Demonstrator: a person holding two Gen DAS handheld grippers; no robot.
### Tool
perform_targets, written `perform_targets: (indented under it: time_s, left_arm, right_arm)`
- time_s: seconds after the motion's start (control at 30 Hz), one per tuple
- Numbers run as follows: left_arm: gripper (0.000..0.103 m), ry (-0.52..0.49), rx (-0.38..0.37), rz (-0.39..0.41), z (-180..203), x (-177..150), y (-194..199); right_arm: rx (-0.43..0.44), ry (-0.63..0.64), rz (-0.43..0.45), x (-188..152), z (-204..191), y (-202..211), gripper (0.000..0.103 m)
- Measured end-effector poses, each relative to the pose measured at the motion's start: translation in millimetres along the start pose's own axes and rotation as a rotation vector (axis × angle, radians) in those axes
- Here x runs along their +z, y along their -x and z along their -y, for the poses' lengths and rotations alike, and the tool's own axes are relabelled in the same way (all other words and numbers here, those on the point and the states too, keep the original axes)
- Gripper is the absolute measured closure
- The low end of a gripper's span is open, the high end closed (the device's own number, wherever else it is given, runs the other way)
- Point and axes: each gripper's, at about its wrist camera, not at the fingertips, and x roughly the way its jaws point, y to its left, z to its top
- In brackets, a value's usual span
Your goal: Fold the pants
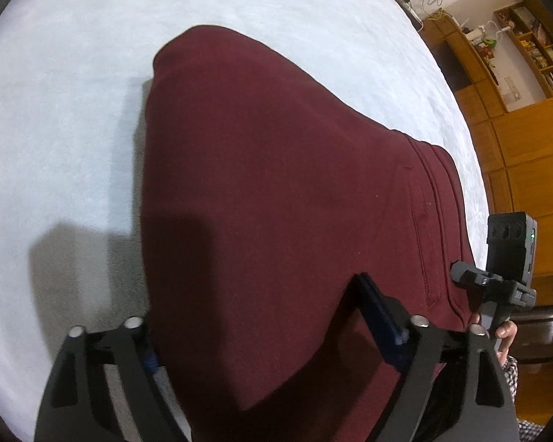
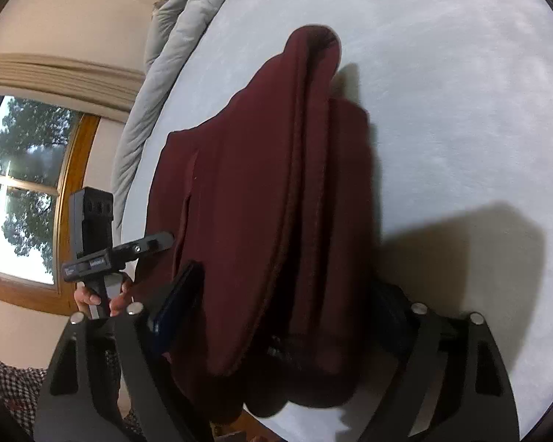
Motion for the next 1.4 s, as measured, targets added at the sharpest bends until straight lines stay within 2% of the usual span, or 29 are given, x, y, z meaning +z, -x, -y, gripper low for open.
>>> perform_targets:
  time_s: [0.03,0.07,0.1,0.13,0.2,0.3,0.43,0.57,0.7,0.83,1.0,1.13,1.3,1.4]
  left_arm:
    - [0.032,0.008,0.002,0.004,-2.2,-0.3,0.7]
    - [0.037,0.019,0.002,0.009,-4.1,-1.8,2.6]
    - [0.048,0.034,-0.01,0.02,-5.8,-3.4,5.9]
    - [0.057,0.047,-0.024,0.033,-7.6,-5.4,10.1]
    - [0.064,0.046,-0.035,0.053,-7.3,-10.5,14.5]
    - [0.068,0.031,-0.034,0.083,-3.8,-17.4,20.7]
    - [0.07,0.004,-0.064,0.126,-0.4,-22.9,37.6]
    - [0.07,-0.017,-0.093,0.152,3.8,-12.1,53.6]
    - [0.07,-0.031,-0.106,0.198,8.7,9.3,66.4]
    - [0.07,-0.048,-0.082,0.239,14.5,42.0,69.6]
    - [0.07,-0.062,-0.037,0.263,18.5,84.9,60.1]
    - [0.07,-0.054,-0.012,0.248,14.5,111.9,37.9]
    - [0.068,-0.05,0.035,0.191,-6.5,120.1,3.9]
    - [0.064,-0.042,0.013,0.192,-17.2,117.0,0.6]
  right_arm:
    - [-0.001,0.002,0.001,0.1,-0.2,-0.6,0.029]
    - [0.006,0.005,0.008,-0.4,-1.0,1.1,0.039]
    - [0.018,0.006,0.017,-1.1,-2.6,3.3,0.048]
    - [0.023,0.012,0.028,-2.1,-4.9,6.9,0.051]
    - [0.012,0.046,0.054,-5.8,-14.9,14.8,0.06]
    - [0.016,0.081,0.086,-9.6,-31.2,25.9,0.064]
    - [0.006,0.143,0.114,-8.6,-58.4,40.7,0.064]
    - [-0.017,0.182,0.136,5.2,-76.2,54.2,0.065]
    - [-0.03,0.213,0.163,31.4,-88.3,63.4,0.064]
    - [-0.058,0.243,0.18,68.3,-94.0,62.3,0.065]
    - [-0.087,0.222,0.183,126.0,-79.7,44.2,0.064]
    - [-0.09,0.174,0.165,155.5,-58.2,21.2,0.064]
    - [-0.139,0.111,0.121,165.2,-21.4,-9.9,0.061]
    - [-0.106,0.076,0.126,164.0,-1.7,-14.5,0.055]
